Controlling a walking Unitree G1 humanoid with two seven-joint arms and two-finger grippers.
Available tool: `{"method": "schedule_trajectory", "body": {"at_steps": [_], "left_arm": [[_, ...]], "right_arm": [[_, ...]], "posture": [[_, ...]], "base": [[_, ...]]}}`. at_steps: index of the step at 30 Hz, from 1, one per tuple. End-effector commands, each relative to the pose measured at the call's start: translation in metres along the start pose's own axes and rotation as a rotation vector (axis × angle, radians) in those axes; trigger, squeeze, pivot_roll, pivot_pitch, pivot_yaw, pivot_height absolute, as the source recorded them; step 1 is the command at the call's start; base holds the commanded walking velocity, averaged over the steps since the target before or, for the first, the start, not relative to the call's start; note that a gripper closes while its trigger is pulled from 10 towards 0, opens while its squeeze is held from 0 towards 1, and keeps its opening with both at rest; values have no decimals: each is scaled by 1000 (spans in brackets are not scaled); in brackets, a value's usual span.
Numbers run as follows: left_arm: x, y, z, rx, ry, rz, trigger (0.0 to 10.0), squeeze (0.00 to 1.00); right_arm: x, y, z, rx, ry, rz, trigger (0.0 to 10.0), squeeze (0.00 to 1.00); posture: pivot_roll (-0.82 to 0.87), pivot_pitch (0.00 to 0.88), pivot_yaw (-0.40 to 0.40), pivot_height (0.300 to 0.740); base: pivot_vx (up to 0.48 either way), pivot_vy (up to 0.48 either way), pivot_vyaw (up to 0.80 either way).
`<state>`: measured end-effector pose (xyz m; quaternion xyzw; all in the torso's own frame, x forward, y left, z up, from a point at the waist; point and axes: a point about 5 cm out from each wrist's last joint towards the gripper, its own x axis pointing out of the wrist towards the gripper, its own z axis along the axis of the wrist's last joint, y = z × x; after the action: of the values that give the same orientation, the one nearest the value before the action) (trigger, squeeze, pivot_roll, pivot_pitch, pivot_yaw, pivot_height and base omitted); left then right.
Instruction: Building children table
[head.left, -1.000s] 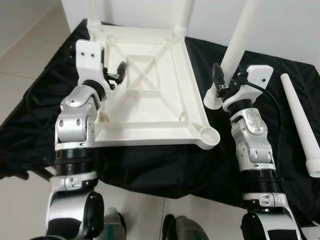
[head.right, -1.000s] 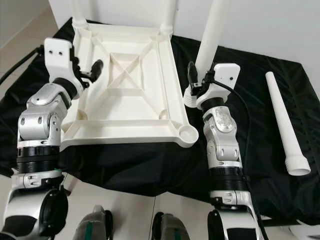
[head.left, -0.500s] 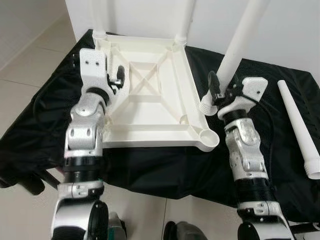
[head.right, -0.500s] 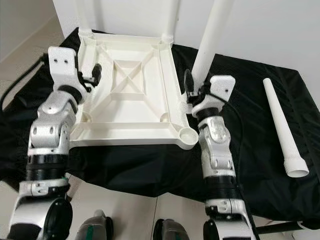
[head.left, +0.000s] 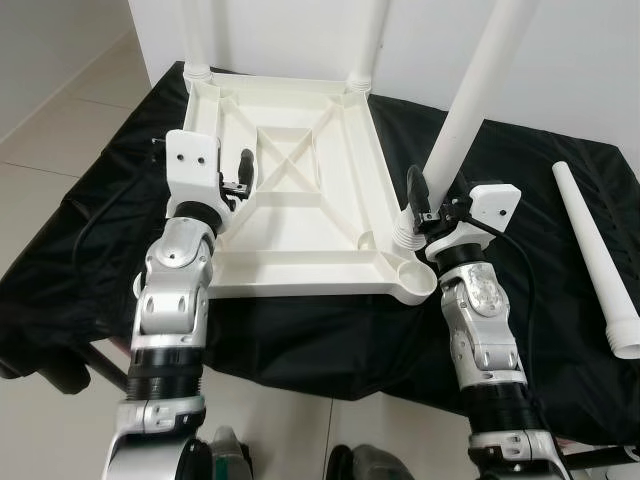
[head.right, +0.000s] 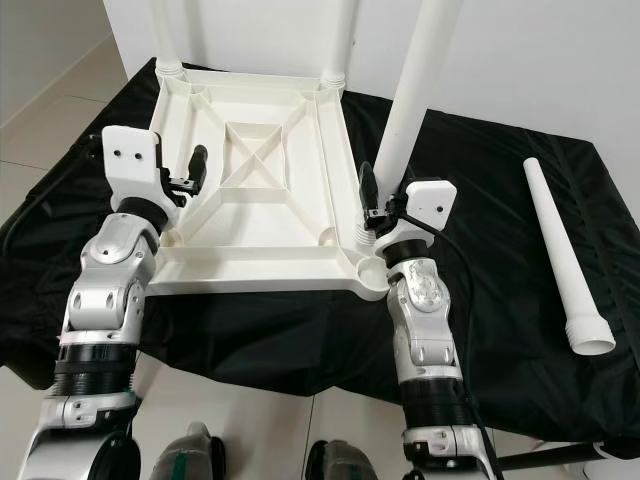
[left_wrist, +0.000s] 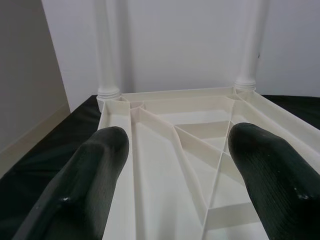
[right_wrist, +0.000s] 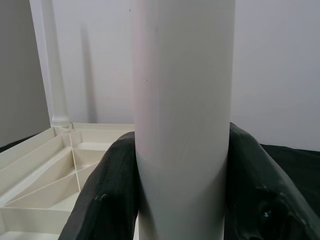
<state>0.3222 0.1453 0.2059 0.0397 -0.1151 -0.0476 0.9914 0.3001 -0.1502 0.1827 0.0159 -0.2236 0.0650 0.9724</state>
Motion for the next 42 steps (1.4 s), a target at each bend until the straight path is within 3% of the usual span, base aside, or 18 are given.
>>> {"method": "schedule_trajectory", "body": {"at_steps": [1,4,7,10,16,24,42], "left_arm": [[-3,1,1,-8,-19,38,10000,0],[-8,4,-2,-43,-34,51,10000,0],[-16,-3,-14,-116,-17,39,10000,0],[-21,-8,-16,-136,-35,28,10000,0],[-25,-7,-15,-112,-51,29,10000,0],[-27,-6,-3,-85,-74,14,10000,0],[-31,-19,-4,-102,-67,-20,10000,0]], "right_arm": [[0,2,6,-6,-35,2,10000,0],[-4,3,7,-4,-39,5,10000,0],[-12,6,6,-7,-36,14,10000,0],[-14,6,7,-4,-38,17,10000,0],[-17,1,0,-21,-17,2,10000,0],[-13,3,8,-14,-34,20,10000,0],[-24,-8,6,-33,-12,-20,10000,0]], "posture": [[18,0,-45,740],[11,0,-31,740],[2,0,-27,740],[2,0,-26,740],[32,0,-34,740],[46,0,-52,740],[18,0,-48,740]], "base": [[0,0,0],[0,0,0],[0,0,0],[0,0,0],[0,0,0],[0,0,0],[0,0,0]]}}
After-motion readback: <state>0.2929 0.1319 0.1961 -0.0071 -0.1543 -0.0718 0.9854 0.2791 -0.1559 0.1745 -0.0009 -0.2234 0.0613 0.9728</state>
